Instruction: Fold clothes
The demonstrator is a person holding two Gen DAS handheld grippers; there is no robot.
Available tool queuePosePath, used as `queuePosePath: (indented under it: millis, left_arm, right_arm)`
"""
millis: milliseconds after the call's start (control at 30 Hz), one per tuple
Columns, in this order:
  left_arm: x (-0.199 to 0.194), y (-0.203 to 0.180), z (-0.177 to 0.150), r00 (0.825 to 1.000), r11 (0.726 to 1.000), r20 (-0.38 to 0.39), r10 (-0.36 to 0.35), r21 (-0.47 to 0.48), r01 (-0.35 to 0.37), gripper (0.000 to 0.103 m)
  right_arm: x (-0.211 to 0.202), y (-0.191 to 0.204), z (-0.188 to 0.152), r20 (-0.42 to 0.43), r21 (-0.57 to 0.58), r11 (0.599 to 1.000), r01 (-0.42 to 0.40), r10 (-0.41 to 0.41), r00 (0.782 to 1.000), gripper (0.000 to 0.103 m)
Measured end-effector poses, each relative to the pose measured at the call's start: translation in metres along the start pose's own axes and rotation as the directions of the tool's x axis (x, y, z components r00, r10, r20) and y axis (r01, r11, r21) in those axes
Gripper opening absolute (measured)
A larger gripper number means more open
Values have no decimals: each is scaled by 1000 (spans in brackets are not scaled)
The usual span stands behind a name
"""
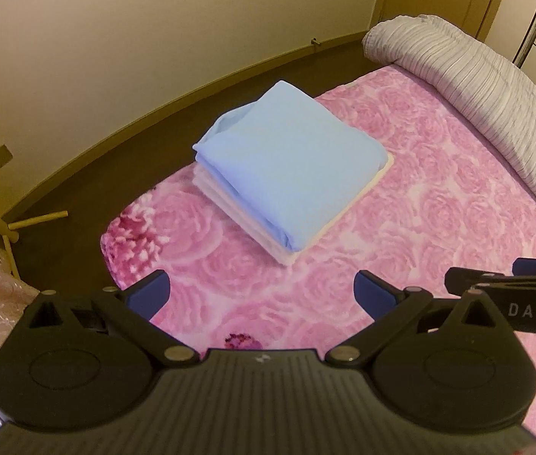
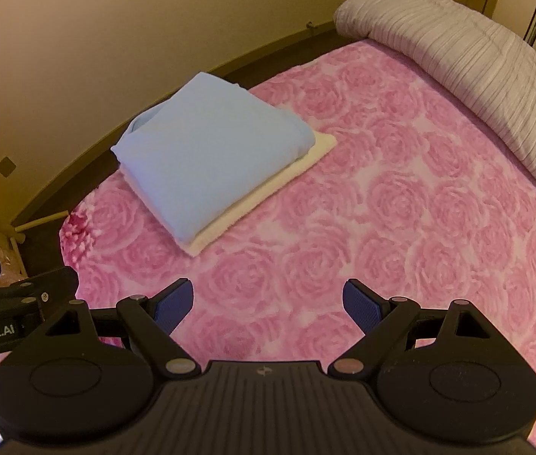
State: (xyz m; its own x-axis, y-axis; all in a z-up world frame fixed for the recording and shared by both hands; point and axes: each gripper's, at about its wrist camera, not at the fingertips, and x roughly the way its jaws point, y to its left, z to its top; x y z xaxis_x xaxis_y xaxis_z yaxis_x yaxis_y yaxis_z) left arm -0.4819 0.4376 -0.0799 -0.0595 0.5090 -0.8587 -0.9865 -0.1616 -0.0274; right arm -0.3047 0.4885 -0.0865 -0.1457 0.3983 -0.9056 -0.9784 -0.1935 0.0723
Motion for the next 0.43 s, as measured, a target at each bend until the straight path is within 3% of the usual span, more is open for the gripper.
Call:
queuePosePath:
  millis: [433]
  left_arm:
    - [-2, -6, 9, 1000, 1000, 26, -1, 22, 1, 102]
  right_arm:
    - [-2, -1, 6, 12, 20, 1000, 2, -2, 1000, 89]
